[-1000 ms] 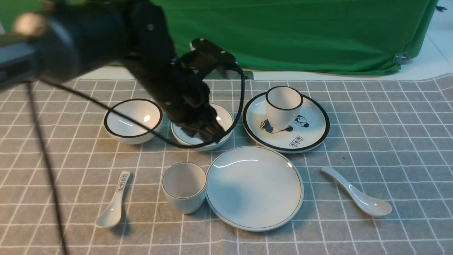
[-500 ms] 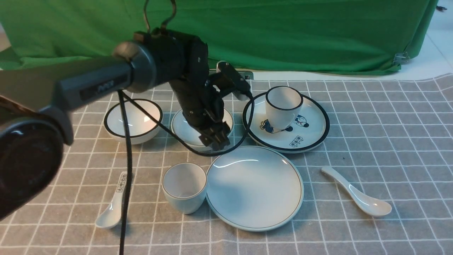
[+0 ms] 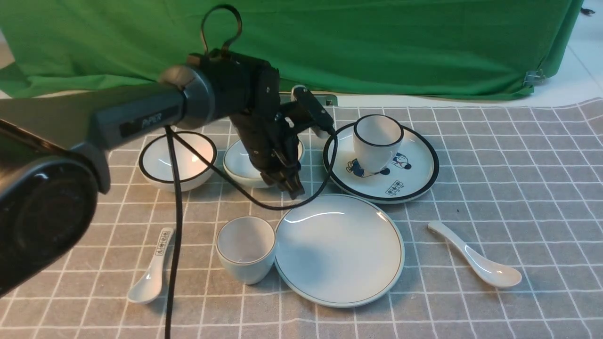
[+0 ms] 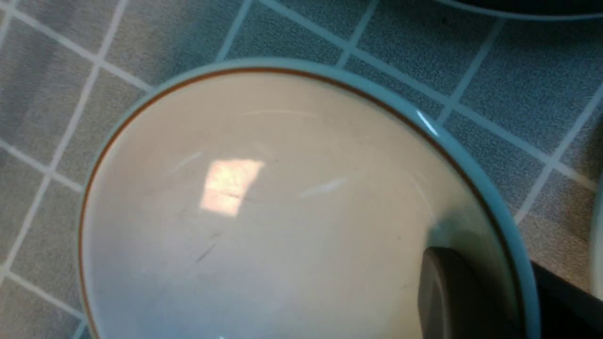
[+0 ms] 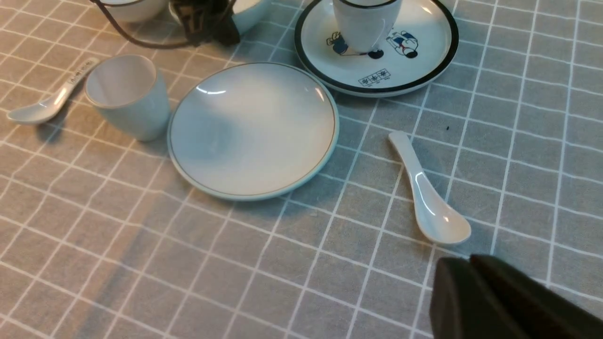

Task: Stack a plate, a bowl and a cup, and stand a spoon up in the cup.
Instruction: Use the left arm to grab a blue rice bowl, then use the left arm to put the blue rice bowl into the blue large plate in the middle

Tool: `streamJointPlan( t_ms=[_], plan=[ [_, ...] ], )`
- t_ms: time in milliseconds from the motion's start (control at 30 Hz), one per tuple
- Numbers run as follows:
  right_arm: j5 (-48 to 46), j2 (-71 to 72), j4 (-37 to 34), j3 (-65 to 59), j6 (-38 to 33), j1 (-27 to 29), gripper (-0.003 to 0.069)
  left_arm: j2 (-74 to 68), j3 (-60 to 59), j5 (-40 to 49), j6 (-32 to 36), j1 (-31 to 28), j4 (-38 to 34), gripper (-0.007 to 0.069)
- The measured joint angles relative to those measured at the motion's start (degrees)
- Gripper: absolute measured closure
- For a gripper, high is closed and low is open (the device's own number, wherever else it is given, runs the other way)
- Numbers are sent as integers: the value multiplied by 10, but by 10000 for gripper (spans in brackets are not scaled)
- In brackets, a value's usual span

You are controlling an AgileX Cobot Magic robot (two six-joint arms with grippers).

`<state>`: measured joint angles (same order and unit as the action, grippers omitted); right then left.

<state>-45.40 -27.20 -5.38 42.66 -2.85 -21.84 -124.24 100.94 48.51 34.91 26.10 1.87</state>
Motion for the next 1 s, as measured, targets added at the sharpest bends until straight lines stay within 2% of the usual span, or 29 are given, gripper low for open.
streamJointPlan(
  t_ms=[133, 233, 433, 567, 900, 1000],
  plan=[
    [0, 0, 0, 0, 0, 0, 601, 27, -2, 33, -42, 15, -1, 588],
    [-1, 0, 0, 0, 0, 0, 596, 77, -25, 60, -75, 60, -3, 588],
    [-5, 0, 0, 0, -1, 0, 590, 138, -117, 25, -104, 170, 39, 588],
    [-6, 0, 0, 0, -1, 0, 590, 121, -142, 12, -112, 204, 57, 588],
    [-13, 0, -1, 0, -1, 0, 589, 94, -145, -25, -114, 212, 79, 582],
    [-20, 0, -2, 0, -1, 0, 589, 87, -145, -16, -114, 212, 73, 538]
  ],
)
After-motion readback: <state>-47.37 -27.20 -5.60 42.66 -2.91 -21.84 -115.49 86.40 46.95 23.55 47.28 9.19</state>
